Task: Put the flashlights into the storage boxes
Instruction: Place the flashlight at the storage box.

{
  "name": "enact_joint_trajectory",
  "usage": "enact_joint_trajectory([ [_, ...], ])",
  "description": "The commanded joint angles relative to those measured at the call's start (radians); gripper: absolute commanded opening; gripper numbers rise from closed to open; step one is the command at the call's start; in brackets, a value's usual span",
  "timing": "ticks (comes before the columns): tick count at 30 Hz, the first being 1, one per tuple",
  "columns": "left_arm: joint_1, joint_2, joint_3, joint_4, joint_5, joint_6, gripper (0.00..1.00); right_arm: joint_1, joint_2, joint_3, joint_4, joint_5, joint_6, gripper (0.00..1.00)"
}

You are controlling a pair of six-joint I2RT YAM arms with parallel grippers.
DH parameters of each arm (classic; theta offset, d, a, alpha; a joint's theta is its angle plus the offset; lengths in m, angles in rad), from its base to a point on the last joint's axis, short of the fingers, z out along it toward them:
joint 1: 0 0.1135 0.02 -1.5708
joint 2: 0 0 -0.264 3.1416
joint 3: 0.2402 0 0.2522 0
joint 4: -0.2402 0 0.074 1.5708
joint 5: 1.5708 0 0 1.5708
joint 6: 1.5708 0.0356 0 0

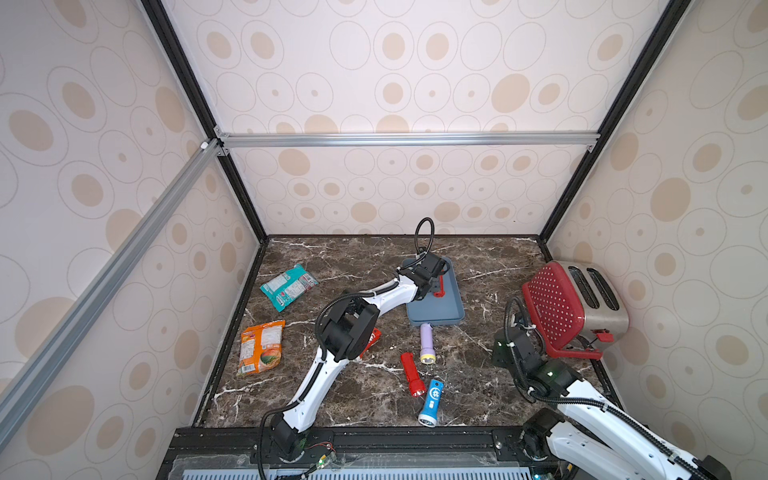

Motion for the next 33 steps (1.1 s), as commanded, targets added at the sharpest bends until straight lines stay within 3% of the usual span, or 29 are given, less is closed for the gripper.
enact_joint_trajectory([
  [1,-0.012,-0.064,-0.025,-0.041,-0.032,-0.044,0.21,0.006,-0.006,-0.006,-0.018,0.019,0.015,0.56],
  [11,-0.025,-0.102,-0.117,-0.032,-0.063,-0.067,0.25,0.006,-0.005,-0.007,-0.011,0.012,0.010,0.55],
  [26,-0.041,-0.022,-0.011,-0.008,0.041,-0.081,0.28,0.007,0.024,0.001,-0.005,0.001,0.004,0.55],
  [31,-0.041,-0.015,0.000,-0.019,0.032,-0.081,0.34,0.006,0.013,-0.002,-0.004,0.000,0.002,0.55],
  [33,-0.042,-0.017,0.004,-0.028,0.028,-0.078,0.41,0.007,0.016,-0.001,-0.003,0.000,0.002,0.55],
])
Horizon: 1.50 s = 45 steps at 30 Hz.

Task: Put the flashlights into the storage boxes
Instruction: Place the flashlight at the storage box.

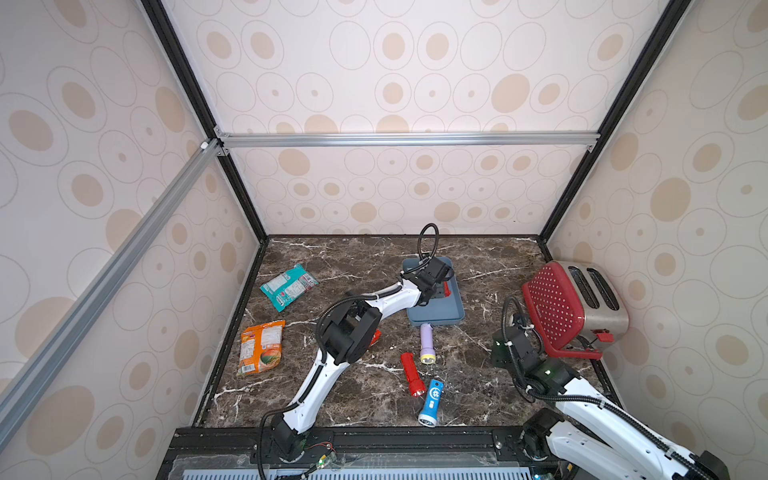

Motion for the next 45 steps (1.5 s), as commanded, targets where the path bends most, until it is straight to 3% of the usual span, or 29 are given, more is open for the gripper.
enact_joint_trajectory([
  [1,-0.006,0.002,0.049,-0.023,-0.020,-0.015,0.45,0.006,-0.007,0.000,-0.005,0.009,0.000,0.55],
  [9,-0.008,-0.047,0.016,-0.016,-0.027,-0.019,0.55,0.006,-0.004,0.000,-0.004,0.007,0.000,0.55],
  [14,-0.008,-0.080,-0.049,0.095,0.023,0.001,0.54,0.007,0.009,0.003,-0.001,0.002,-0.003,0.55],
  [17,-0.009,-0.078,-0.069,0.149,0.065,0.027,0.46,0.007,0.018,0.006,-0.003,0.004,0.000,0.55],
  [25,-0.009,-0.060,-0.052,0.141,0.083,0.075,0.45,0.007,0.044,0.014,-0.003,0.003,0.000,0.55],
  [37,0.009,-0.154,-0.079,0.112,0.046,0.155,0.48,0.006,0.097,0.032,-0.004,0.001,-0.003,0.55],
  [40,0.009,-0.269,-0.198,0.180,-0.017,0.176,0.52,0.006,0.121,0.042,-0.006,-0.001,-0.005,0.55],
  [45,0.012,-0.533,-0.515,0.373,-0.122,0.263,0.58,0.008,0.190,0.070,-0.007,-0.014,-0.018,0.55],
])
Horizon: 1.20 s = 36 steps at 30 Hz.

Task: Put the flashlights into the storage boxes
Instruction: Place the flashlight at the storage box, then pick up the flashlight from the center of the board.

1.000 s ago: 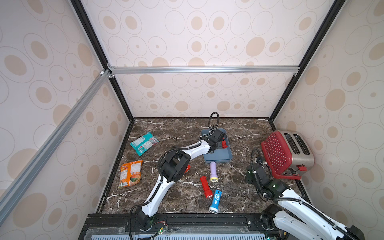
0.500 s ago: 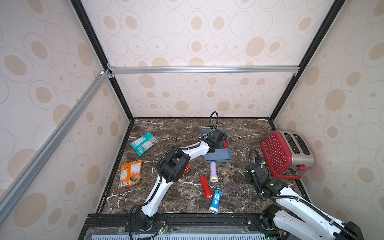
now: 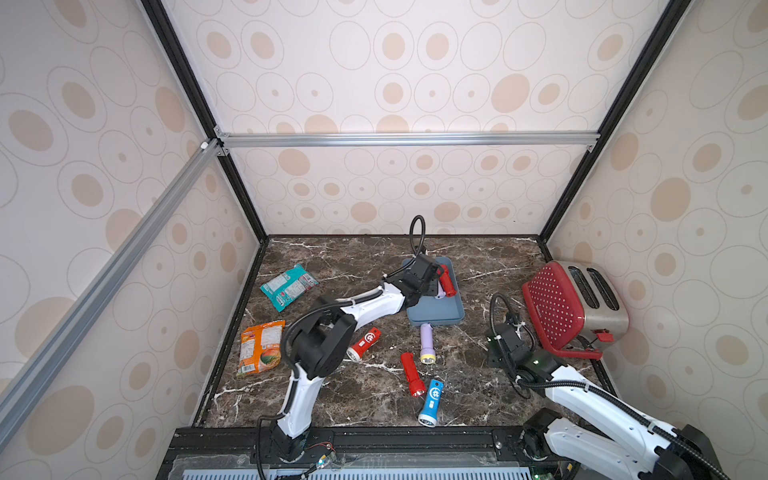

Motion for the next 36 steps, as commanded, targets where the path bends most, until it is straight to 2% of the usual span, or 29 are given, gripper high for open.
enact_joint_trajectory([
  [1,0.009,-0.158,-0.141,0.158,-0.111,0.093,0.59,0.009,0.045,0.039,-0.003,-0.015,-0.015,0.56],
  [5,0.013,-0.304,-0.380,0.275,-0.218,0.093,0.59,0.009,0.109,0.077,-0.024,-0.040,-0.031,0.57],
  [10,0.013,-0.481,-0.719,0.542,-0.369,0.073,0.64,0.012,0.160,0.145,-0.090,-0.106,-0.008,0.58],
  [13,0.020,-0.551,-0.878,0.708,-0.381,0.090,0.67,0.042,0.155,0.201,-0.153,-0.171,0.053,0.59],
  [17,0.040,-0.582,-0.956,0.712,-0.383,0.104,0.68,0.130,0.147,0.244,-0.186,-0.210,0.184,0.59],
  [19,0.052,-0.559,-0.988,0.755,-0.342,0.088,0.68,0.161,0.162,0.249,-0.172,-0.233,0.240,0.59],
  [21,0.065,-0.548,-0.945,0.682,-0.273,-0.001,0.68,0.180,0.190,0.257,-0.150,-0.257,0.290,0.59],
  [23,0.065,-0.534,-0.919,0.678,-0.174,0.026,0.67,0.199,0.224,0.264,-0.111,-0.276,0.317,0.59],
  [25,0.065,-0.518,-0.923,0.689,-0.149,0.026,0.67,0.208,0.264,0.276,-0.078,-0.305,0.339,0.59],
  [29,0.070,-0.477,-0.996,0.836,-0.191,0.007,0.68,0.232,0.337,0.324,-0.057,-0.344,0.352,0.59],
  [33,0.081,-0.484,-0.988,0.825,-0.119,0.007,0.68,0.246,0.392,0.368,-0.013,-0.325,0.325,0.59],
  [36,0.081,-0.486,-0.983,0.811,-0.129,0.012,0.68,0.246,0.460,0.391,0.050,-0.318,0.298,0.60],
])
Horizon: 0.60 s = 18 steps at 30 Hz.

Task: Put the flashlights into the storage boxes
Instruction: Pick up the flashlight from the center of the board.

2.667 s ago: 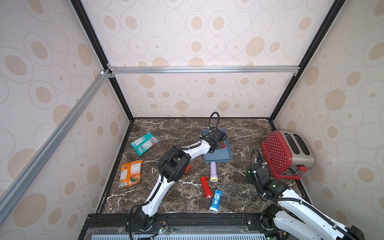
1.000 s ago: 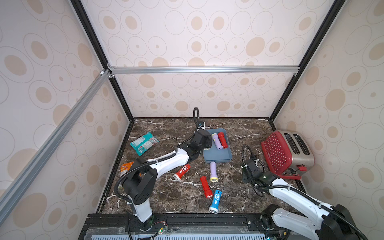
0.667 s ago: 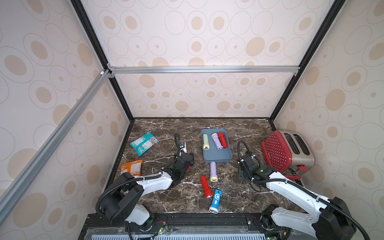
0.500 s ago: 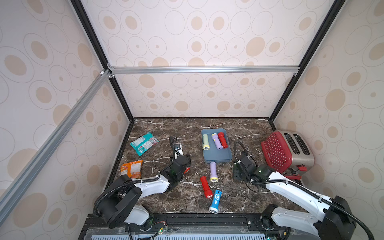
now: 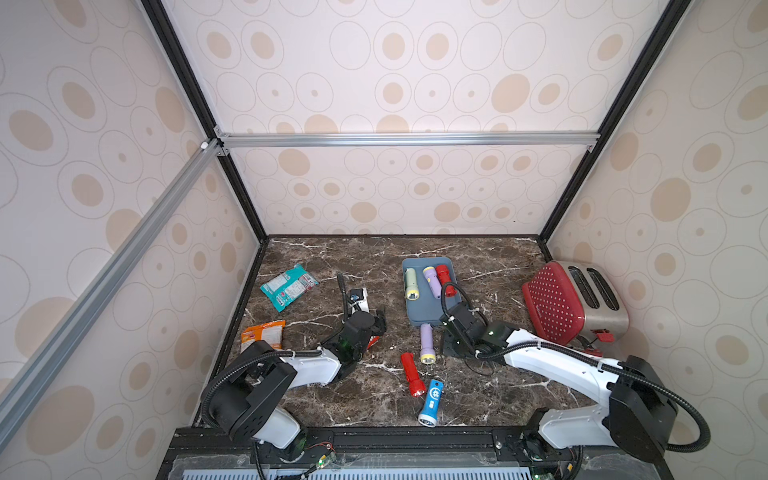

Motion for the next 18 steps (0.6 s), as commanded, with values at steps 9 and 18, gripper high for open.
enact_joint_trajectory([
  [9,0.009,0.012,0.015,0.038,0.033,-0.006,0.69,0.054,0.340,0.231,0.013,0.003,-0.046,0.59],
  [18,0.010,0.035,0.036,0.035,0.065,0.014,0.69,0.058,0.417,0.254,-0.030,0.044,-0.073,0.58],
])
